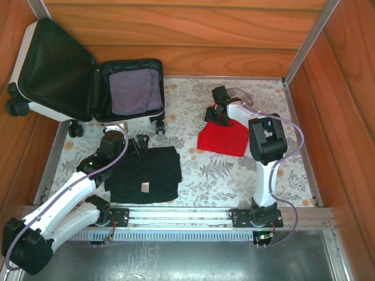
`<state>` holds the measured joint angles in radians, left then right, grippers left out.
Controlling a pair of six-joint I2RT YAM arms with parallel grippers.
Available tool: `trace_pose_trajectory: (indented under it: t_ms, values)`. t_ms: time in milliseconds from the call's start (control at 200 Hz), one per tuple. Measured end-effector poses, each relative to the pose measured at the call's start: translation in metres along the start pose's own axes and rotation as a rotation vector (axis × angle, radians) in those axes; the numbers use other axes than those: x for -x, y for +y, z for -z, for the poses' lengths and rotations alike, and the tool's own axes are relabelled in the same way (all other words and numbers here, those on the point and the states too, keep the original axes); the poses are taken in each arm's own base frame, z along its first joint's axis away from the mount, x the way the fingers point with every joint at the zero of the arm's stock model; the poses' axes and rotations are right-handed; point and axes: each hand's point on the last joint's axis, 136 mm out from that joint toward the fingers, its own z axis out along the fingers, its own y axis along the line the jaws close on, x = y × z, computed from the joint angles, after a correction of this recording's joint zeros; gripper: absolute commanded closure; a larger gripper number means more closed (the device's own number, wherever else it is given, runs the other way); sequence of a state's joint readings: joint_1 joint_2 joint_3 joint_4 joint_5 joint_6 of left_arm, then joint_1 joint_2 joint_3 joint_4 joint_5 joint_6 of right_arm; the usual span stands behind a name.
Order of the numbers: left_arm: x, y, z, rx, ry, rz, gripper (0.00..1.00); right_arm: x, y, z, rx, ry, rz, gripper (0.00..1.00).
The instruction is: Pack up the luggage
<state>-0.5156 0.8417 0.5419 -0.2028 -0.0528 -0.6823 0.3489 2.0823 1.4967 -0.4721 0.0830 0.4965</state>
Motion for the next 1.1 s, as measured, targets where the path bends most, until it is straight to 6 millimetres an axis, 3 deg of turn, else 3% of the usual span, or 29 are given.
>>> trace_pose_trajectory:
  t_ms: [135, 265, 360, 460, 615, 715, 860, 1100]
  values:
    - [0.003, -0.01, -0.004, 0.001, 0.007, -0.021, 0.0, 0.027, -0.012, 0.026, 0.022, -0.045, -0.031, 0.16]
    - [0.004, -0.023, -0.01, -0.01, 0.016, -0.045, 0.0, 0.035, -0.018, 0.082, 0.043, -0.11, -0.042, 0.15]
    - [-0.002, -0.033, -0.019, -0.019, 0.039, -0.059, 0.0, 0.02, -0.028, 0.122, 0.054, -0.147, -0.057, 0.14]
    - [-0.014, -0.043, -0.031, -0.028, 0.08, -0.058, 0.0, -0.021, -0.052, 0.141, 0.034, -0.132, -0.095, 0.1]
    - [-0.036, -0.06, -0.048, -0.052, 0.15, -0.035, 0.0, -0.099, -0.1, 0.131, -0.042, -0.017, -0.19, 0.05]
    - [-0.049, -0.075, -0.058, -0.067, 0.194, -0.027, 0.0, -0.131, -0.129, 0.125, -0.077, 0.04, -0.271, 0.05]
    - [-0.061, -0.09, -0.068, -0.091, 0.231, 0.031, 0.0, -0.143, -0.147, 0.118, -0.054, 0.055, -0.365, 0.06]
    - [-0.081, -0.103, -0.079, -0.117, 0.294, 0.173, 0.0, -0.138, -0.137, 0.091, 0.086, 0.076, -0.419, 0.09]
